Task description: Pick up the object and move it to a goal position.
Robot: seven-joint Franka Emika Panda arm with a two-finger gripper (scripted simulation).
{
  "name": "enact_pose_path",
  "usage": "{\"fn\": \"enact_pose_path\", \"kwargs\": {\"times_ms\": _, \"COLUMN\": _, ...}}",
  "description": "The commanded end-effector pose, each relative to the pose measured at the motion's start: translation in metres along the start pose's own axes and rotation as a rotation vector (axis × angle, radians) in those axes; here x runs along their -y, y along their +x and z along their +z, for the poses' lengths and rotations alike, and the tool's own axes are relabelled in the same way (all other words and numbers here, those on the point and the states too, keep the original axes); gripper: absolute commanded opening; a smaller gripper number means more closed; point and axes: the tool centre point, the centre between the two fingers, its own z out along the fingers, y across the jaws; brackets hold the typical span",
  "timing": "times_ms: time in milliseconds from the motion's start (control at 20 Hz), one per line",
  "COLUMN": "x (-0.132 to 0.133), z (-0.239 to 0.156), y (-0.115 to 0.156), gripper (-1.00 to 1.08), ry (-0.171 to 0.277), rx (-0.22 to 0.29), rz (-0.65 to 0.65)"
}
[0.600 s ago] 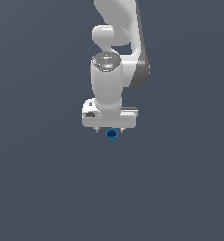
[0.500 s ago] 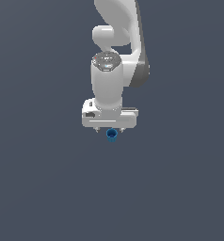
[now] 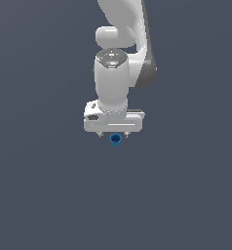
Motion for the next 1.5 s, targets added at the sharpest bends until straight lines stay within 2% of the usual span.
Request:
{"fn": "enact_pose_path", "kwargs": {"times_ms": 0, "x": 0.0, "z": 0.0, "y": 0.0, "gripper": 1.0, "ry": 0.0, "rx": 0.0, "rz": 0.0}}
{"fn": "enact_pose_path", "kwargs": {"times_ms": 450, "x": 0.002, "z": 0.021, "y": -0.012, "gripper": 1.0, "ry": 0.001, "rx": 0.01, "rz": -0.009}}
{"fn": "enact_pose_path", "kwargs": {"times_ms": 1050, "x": 0.009, "z": 0.09, "y": -0.064, "gripper": 1.0, "ry": 0.003, "rx": 0.046, "rz": -0.036}}
{"fn": "enact_pose_path", "kwargs": {"times_ms": 1450, "x": 0.01, "z": 0.101, "y": -0.074, "gripper": 1.0, "ry": 0.004, "rx": 0.053, "rz": -0.04}}
